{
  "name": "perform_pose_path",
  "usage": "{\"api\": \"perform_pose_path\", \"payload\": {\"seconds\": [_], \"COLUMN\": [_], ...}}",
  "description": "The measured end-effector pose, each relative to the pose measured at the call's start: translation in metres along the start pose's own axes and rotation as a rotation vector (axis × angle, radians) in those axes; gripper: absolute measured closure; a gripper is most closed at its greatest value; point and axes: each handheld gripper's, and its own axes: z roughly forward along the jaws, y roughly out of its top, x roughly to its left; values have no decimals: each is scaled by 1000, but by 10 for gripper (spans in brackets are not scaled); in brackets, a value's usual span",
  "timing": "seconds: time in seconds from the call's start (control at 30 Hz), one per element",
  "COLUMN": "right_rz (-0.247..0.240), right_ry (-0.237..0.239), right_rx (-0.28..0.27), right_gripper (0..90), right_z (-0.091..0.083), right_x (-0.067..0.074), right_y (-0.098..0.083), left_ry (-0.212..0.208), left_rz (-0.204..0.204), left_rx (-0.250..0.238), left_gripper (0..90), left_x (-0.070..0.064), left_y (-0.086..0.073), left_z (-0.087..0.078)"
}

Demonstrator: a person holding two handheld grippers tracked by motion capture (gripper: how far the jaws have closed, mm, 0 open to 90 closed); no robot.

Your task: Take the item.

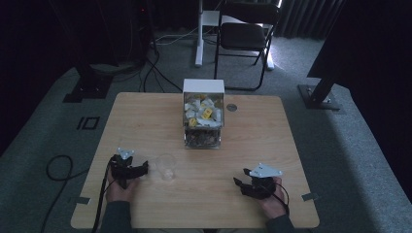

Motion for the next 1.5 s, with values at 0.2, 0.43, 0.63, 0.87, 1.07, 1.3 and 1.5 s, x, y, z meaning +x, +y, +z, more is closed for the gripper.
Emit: {"api": "perform_pose_path", "payload": {"seconds": [0.2,0.43,0.63,0.87,1.07,1.3,1.5], "right_rz": [-12,-30,-59,-70,-75,-93,-99], "right_ry": [4,20,43,40,45,54,62], "right_rx": [-8,-21,-17,-32,-43,-47,-49], "right_gripper": [450,459,439,407,386,389,423], "right_z": [3,8,13,16,21,30,35], "right_x": [3,7,11,13,16,19,20], "right_y": [7,18,27,35,43,51,55], "left_ry": [0,-1,0,0,0,0,0], "left_rz": [0,0,0,0,0,0,0], "left_rx": [0,0,0,0,0,0,0], "left_gripper": [135,135,135,135,135,135,135], "left_x": [0,0,0,0,0,0,0], "left_y": [0,0,0,0,0,0,0], "left_z": [0,0,0,0,0,0,0]}}
